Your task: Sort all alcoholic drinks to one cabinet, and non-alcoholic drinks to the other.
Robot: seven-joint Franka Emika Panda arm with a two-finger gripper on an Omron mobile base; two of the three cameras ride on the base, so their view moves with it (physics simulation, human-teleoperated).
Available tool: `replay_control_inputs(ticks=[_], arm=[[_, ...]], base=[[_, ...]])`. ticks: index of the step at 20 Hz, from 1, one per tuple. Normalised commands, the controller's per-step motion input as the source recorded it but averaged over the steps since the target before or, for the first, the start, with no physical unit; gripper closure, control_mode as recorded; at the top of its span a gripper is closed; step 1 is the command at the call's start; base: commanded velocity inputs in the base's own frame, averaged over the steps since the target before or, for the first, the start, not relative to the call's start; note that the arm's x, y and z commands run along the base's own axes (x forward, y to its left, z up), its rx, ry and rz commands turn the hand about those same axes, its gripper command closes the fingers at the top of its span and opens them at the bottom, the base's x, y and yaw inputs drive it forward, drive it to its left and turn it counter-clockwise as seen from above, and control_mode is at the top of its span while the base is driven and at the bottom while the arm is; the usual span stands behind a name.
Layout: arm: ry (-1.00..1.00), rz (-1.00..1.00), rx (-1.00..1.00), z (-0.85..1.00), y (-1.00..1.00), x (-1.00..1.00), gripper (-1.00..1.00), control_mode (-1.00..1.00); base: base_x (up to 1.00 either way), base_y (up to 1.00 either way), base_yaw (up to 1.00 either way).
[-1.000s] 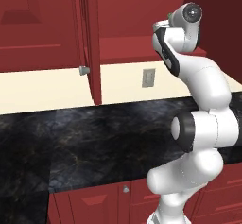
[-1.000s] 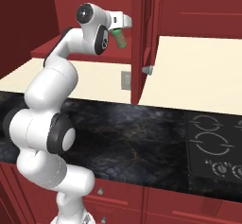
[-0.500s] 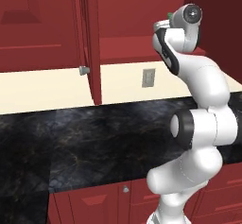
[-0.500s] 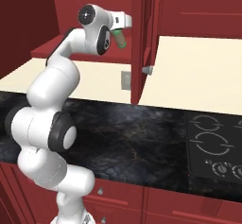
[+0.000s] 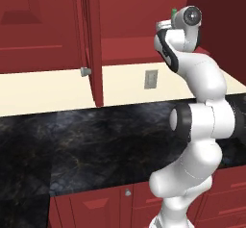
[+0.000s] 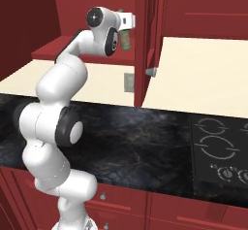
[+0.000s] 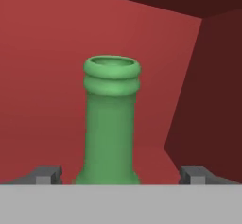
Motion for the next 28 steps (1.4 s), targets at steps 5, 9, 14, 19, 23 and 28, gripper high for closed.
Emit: replay_control_inputs(ticks=[5,9,14,19,23,28], arm=[[0.0,-0.02,0.0,0.0,-0.04,0.19,-1.0,-1.0],[0.0,-0.02,0.0,0.0,-0.04,0.13,-1.0,-1.0],[0.0,-0.03,0.0,0.0,-0.04,0.03,-1.0,-1.0],[0.0,-0.03,0.0,0.04,-0.01,-0.29,-1.0,-1.0],[0.0,-0.02,0.0,0.05,0.0,-0.59,-1.0,-1.0],[0.0,0.0,0.0,0.02,0.0,-0.66,-1.0,-1.0]], base=[[0.0,0.0,0.0],[0.0,0.0,0.0],[0.0,0.0,0.0],[0.0,0.0,0.0],[0.0,0.0,0.0],[0.0,0.0,0.0]])
